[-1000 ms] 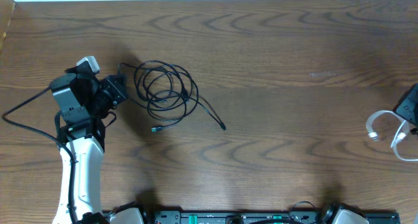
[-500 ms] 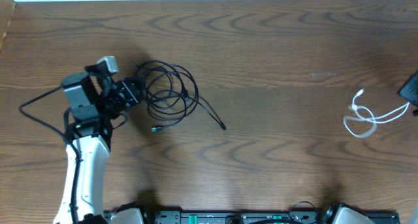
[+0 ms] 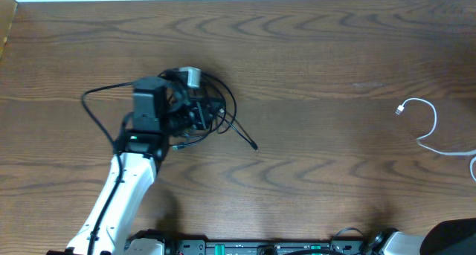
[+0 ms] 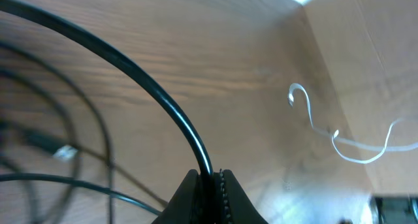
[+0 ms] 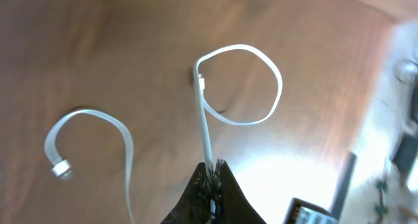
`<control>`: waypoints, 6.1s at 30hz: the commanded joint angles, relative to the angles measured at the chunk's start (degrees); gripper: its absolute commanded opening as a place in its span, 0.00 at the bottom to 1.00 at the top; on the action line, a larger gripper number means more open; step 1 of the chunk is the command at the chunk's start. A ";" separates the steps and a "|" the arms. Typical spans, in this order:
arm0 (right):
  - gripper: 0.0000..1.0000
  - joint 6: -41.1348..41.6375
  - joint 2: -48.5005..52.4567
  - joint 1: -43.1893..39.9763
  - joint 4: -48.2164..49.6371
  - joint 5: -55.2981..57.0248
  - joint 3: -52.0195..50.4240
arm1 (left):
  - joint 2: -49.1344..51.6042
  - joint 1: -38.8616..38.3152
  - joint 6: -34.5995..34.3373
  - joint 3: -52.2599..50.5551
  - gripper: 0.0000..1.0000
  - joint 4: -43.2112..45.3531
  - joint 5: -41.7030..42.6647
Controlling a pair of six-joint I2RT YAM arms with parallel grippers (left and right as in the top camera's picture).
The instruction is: Untangle cables
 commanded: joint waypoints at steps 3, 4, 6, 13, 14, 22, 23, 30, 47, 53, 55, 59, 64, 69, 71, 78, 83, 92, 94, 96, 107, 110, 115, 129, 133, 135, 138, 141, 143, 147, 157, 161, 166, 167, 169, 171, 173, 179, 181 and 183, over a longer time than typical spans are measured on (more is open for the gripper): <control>0.01 2.34 -0.50 -6.88 -2.21 4.52 4.39 | -0.83 -6.78 0.13 -0.22 0.08 -0.02 -0.31; 0.01 2.32 -0.50 -7.65 -2.54 4.35 4.94 | -0.83 -7.74 0.13 -0.22 0.08 0.02 -0.39; 0.01 2.36 -0.50 -9.14 -3.10 4.26 6.05 | -0.83 -9.11 0.09 -0.22 0.08 -0.02 -0.33; 0.01 2.95 -0.39 -13.07 -2.97 3.98 8.59 | -0.79 -11.91 0.50 -0.22 0.12 -2.38 -3.04; 0.01 2.95 -0.39 -13.53 -2.97 3.96 8.79 | -0.79 -12.07 0.57 -0.22 0.12 -2.62 -3.72; 0.01 2.95 0.96 -18.56 -2.19 0.09 8.94 | -0.79 -12.15 1.53 -0.22 0.12 -3.43 -3.78; 0.01 2.95 1.42 -19.08 -2.05 -0.66 8.94 | -0.79 -12.15 2.10 -0.22 0.11 -3.85 -3.82; 0.01 2.84 5.64 -20.57 -0.55 -2.58 8.94 | -0.79 -12.15 3.15 -0.26 0.11 -6.43 -3.80; 0.01 2.75 17.92 -21.05 3.10 -2.89 8.94 | -0.79 -12.15 3.15 -0.55 0.12 -7.19 -3.82; 0.01 5.51 19.34 -23.39 2.64 -0.74 8.90 | -0.79 -12.15 3.15 -0.55 0.12 -7.28 -3.82; 0.01 5.51 19.34 -24.96 2.82 -1.31 8.90 | -0.81 -12.15 3.15 -0.55 0.12 -7.26 -3.82; 0.01 5.27 19.34 -28.20 3.50 -5.27 8.87 | -0.81 -12.15 3.48 -0.55 0.12 -7.23 -3.89; 0.01 4.63 19.67 -29.97 4.96 -7.04 8.87 | -0.81 -12.15 3.58 -0.55 0.12 -7.26 -4.98; 0.01 4.17 21.81 -29.88 6.40 -7.04 8.87 | -0.79 -12.15 3.58 -0.57 0.12 -7.23 -5.35; 0.01 3.89 23.37 -29.88 6.71 -7.06 8.87 | -0.79 -12.15 3.56 -0.57 0.12 -7.23 -5.33; 0.01 3.50 28.70 -29.81 7.61 -7.89 8.87 | -0.81 -12.15 3.54 -0.57 0.12 -7.26 -5.31; 0.01 1.79 30.10 -28.76 9.55 -8.72 8.87 | -0.79 -12.63 3.56 -0.57 0.12 -7.21 -5.40; 0.01 -1.18 30.27 -26.03 13.03 -10.36 8.90 | -0.79 -17.94 3.54 -0.57 0.12 -7.04 -10.95; 0.01 -1.18 30.27 -25.27 13.55 -10.62 8.90 | -0.79 -19.19 3.54 -0.57 0.12 -6.62 -12.24; 0.01 -1.18 30.36 -24.55 14.23 -10.38 8.90 | -0.79 -20.26 3.52 -0.57 0.12 -5.84 -12.68; 0.74 0.76 30.42 -23.96 13.31 -6.54 8.90 | -0.81 -21.68 3.08 -0.57 0.12 -4.26 -12.66; 0.99 1.05 30.42 -23.85 12.22 -6.60 8.94 | -0.81 -21.70 2.89 -0.57 0.12 -4.28 -12.63; 0.99 1.62 29.31 -23.12 11.56 -11.21 9.05 | -0.81 -21.70 2.91 -0.57 0.12 -4.92 -12.41; 0.99 -3.17 14.75 -19.54 13.88 -23.69 9.05 | -0.81 -21.75 3.15 -0.57 0.12 -6.25 -12.46; 0.99 -10.49 12.61 -16.33 14.53 -35.69 8.96 | -0.81 -21.75 3.15 -0.57 0.12 -5.62 -12.44; 0.99 -13.99 12.11 -13.51 14.51 -39.80 8.92 | -0.81 -21.75 3.15 -0.57 0.12 -4.92 -12.41; 0.99 -21.35 11.93 -8.46 13.81 -45.62 8.92 | -0.81 -21.75 3.13 -0.57 0.12 -3.08 -12.20; 0.99 -24.57 11.93 -3.13 11.74 -48.43 8.92 | -0.87 -21.75 3.06 -0.55 0.12 -0.74 -10.29; 0.99 -24.52 11.93 -0.20 9.99 -48.33 8.83 | -0.96 -21.75 2.69 -0.52 0.12 1.51 -8.74; 0.99 -22.01 11.98 5.22 4.61 -46.86 8.83 | -1.25 -21.75 -0.98 -0.52 0.12 7.82 -7.34; 0.99 -22.40 11.98 14.97 -0.79 -40.57 8.15 | -1.70 -21.99 -10.88 -0.11 0.13 22.95 1.81; 0.99 -22.40 11.98 16.87 0.20 -40.54 6.51 | -1.75 -23.04 -11.32 2.34 0.15 22.80 2.67; 0.99 -22.64 11.98 17.33 2.25 -40.41 1.68 | -1.81 -23.12 -12.76 5.60 0.15 22.77 2.69; 0.99 -22.62 11.96 17.33 3.32 -40.44 0.02 | -1.81 -23.12 -13.42 6.23 0.15 22.67 2.71; 0.99 -22.64 11.93 17.33 5.90 -42.01 -3.19 | -1.84 -23.23 -13.88 8.37 0.15 21.94 4.20; 0.99 -22.97 11.93 17.33 8.20 -44.04 -5.64 | -1.88 -23.52 -13.86 10.32 0.15 21.07 5.95; 0.99 -25.03 11.93 17.40 10.32 -47.21 -7.85 | -1.99 -24.26 -13.86 12.59 0.15 20.85 7.80; 0.99 -26.25 11.93 17.40 12.66 -51.65 -10.91 | -1.90 -27.19 -13.84 18.34 0.16 20.57 7.54; 0.99 -26.27 11.93 17.40 12.48 -51.63 -10.91 | -1.90 -27.74 -13.81 18.69 0.16 19.98 6.43; 0.99 -26.25 11.93 17.40 12.24 -51.65 -10.91 | -1.55 -28.04 -13.81 18.69 0.16 19.56 6.21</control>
